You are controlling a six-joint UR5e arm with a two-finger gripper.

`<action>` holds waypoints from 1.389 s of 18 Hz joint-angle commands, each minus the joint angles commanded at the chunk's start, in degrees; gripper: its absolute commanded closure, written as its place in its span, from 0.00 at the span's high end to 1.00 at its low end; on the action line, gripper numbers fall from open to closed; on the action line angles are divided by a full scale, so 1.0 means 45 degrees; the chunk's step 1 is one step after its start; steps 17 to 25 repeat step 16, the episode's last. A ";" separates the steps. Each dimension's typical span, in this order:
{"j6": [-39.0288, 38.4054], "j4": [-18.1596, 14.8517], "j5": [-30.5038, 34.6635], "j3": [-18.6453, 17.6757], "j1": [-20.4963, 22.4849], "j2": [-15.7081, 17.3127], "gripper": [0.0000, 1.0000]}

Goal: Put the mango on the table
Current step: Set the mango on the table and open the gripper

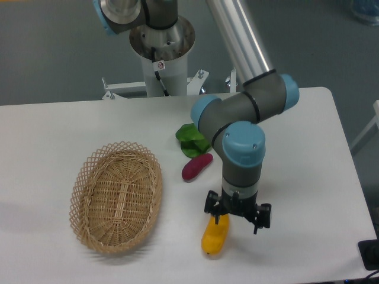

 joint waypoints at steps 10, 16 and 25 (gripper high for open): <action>0.3009 -0.3165 0.0058 0.0840 0.0859 0.0977 1.00; 0.3420 -0.3635 0.0078 0.0918 0.1075 0.1193 1.00; 0.3420 -0.3635 0.0078 0.0918 0.1075 0.1193 1.00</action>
